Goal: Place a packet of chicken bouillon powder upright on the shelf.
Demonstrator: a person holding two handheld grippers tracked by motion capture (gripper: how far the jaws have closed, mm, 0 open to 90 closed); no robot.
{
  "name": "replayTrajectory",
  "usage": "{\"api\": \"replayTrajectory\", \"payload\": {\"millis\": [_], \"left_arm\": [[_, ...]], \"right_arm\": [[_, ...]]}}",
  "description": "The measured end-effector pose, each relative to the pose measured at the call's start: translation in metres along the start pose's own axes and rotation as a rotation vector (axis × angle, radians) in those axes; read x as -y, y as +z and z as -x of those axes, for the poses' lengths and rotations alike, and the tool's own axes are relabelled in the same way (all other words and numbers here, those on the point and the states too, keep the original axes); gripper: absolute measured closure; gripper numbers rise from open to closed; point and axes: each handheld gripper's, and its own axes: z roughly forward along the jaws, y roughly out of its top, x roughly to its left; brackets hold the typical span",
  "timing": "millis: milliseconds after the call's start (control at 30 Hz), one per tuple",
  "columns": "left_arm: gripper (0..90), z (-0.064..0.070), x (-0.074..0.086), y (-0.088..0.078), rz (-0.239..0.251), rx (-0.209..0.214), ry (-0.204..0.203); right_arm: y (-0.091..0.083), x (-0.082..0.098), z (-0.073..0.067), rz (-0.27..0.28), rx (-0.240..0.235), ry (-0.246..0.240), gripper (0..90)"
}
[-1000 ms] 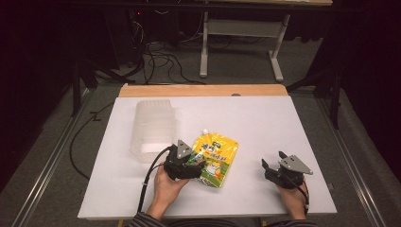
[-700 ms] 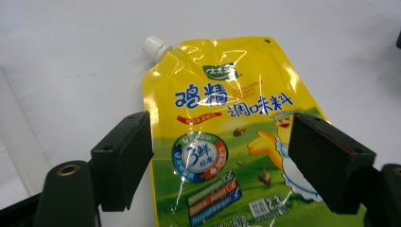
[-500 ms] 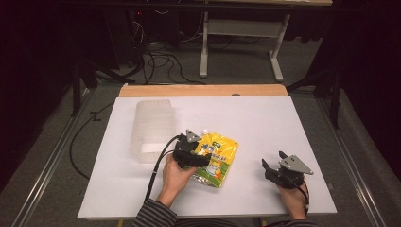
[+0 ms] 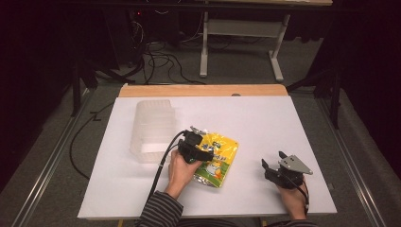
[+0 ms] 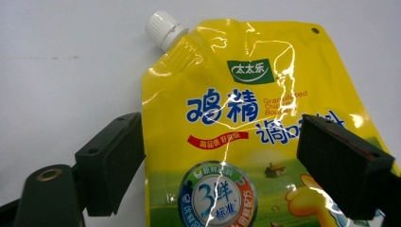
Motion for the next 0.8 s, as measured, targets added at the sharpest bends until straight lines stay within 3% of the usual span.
{"api": "replayTrajectory", "payload": {"millis": [233, 400, 800], "left_arm": [[14.8, -0.004, -0.001, 0.011, -0.020, -0.020, -0.031], [14.4, -0.005, 0.000, 0.018, -0.057, 0.008, -0.050], [20.4, 0.000, 0.001, 0.016, -0.076, 0.018, -0.016]], "right_arm": [[0.000, 0.000, 0.000, 0.001, -0.001, -0.002, 29.4], [0.000, 0.000, 0.001, 0.003, -0.001, -0.002, 29.3], [0.001, 0.000, 0.000, -0.005, -0.001, -0.011, 29.5]]}}
